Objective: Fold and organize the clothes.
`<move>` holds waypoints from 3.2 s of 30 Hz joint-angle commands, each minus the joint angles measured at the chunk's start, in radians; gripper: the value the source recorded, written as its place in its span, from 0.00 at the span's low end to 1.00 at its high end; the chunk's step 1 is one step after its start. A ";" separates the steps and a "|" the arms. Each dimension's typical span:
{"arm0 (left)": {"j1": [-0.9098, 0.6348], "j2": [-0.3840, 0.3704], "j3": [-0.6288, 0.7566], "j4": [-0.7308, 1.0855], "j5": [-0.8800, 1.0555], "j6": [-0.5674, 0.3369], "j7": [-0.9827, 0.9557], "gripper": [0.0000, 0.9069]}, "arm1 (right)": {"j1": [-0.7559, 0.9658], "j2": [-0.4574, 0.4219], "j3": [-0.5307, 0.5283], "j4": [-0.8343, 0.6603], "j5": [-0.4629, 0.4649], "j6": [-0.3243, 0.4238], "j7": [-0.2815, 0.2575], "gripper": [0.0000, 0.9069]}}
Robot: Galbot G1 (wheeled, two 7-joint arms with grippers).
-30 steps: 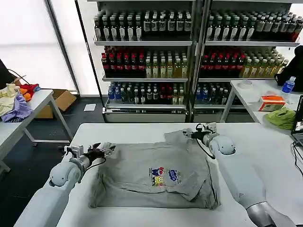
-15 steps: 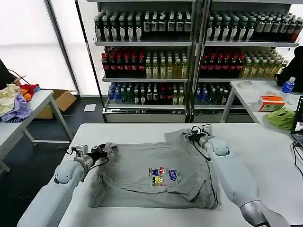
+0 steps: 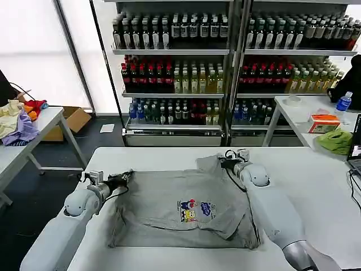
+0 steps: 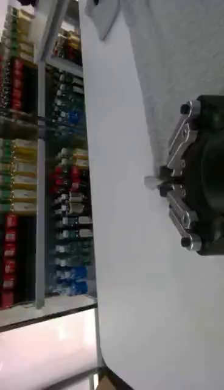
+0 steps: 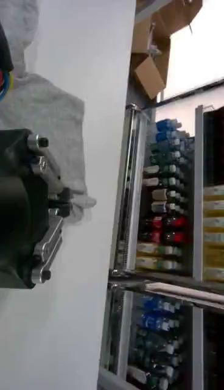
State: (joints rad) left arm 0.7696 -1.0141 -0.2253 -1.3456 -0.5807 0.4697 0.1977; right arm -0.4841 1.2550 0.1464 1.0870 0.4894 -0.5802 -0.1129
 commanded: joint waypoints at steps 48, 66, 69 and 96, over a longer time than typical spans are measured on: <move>0.843 0.052 -0.368 -0.788 0.235 -0.038 0.012 0.01 | -1.095 -0.180 0.422 1.181 0.412 0.000 0.330 0.00; 0.845 0.044 -0.556 -0.816 0.190 0.022 -0.010 1.00 | -1.071 -0.201 0.578 1.032 0.154 0.208 0.099 1.00; 0.864 0.008 -0.556 -0.851 0.146 0.020 -0.048 1.00 | -1.046 -0.203 0.603 0.990 0.052 0.379 0.034 1.00; 0.851 -0.408 -0.291 -0.730 0.302 -0.084 -0.398 1.00 | -1.057 -0.102 0.628 0.946 0.053 0.516 -0.010 1.00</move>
State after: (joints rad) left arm 1.6224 -1.3358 -0.5574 -2.1324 -0.3466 0.4171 -0.1225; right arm -1.5375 1.1407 0.7706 2.0447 0.5599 -0.1029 -0.1074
